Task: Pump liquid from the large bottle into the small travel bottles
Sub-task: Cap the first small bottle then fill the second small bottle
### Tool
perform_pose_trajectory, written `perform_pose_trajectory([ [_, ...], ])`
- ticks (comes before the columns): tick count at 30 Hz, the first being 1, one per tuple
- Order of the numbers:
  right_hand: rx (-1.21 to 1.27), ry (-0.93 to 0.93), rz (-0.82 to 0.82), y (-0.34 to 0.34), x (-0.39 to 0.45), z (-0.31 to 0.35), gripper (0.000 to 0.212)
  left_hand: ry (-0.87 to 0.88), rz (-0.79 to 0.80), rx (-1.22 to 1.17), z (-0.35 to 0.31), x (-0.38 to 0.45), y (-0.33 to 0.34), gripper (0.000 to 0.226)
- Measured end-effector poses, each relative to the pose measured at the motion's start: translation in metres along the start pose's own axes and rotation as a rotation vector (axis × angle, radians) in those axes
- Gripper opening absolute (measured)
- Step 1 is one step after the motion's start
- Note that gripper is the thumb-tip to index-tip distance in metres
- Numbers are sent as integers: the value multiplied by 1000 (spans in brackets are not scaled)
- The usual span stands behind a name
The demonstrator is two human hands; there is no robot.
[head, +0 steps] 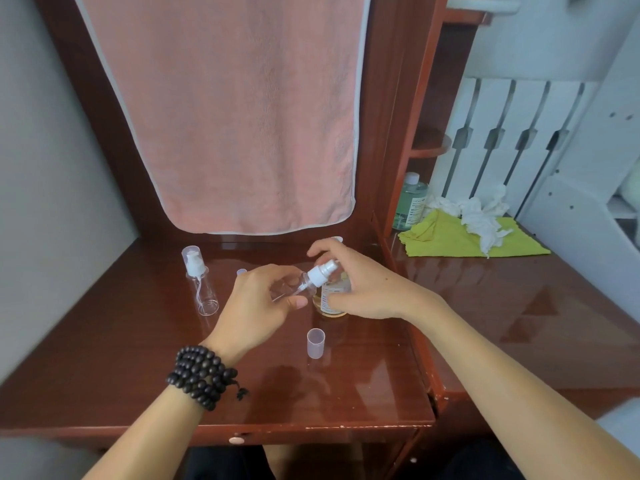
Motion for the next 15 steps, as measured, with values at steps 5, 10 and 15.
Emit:
perform_pose_trajectory([
  [5,10,8,-125,0,4,-2,20,3,21,9,0,0,2,30],
  [10,-19,-40,-184,-17,-5,-2,18,-43,4,28,10,-2,-1,27],
  [15,96,82,-244,-41,-19,-14,11,-126,-125,-95,26,-7,-14,25],
])
Point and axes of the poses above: each hand's wrist, its own x-axis towards the middle knuckle, its own y-axis out of the palm, z = x × y, the point moved 5 cm from there along x, towards the middle knuckle, and after that the axes turned 12 degrees about z, right-handed, at the moved point
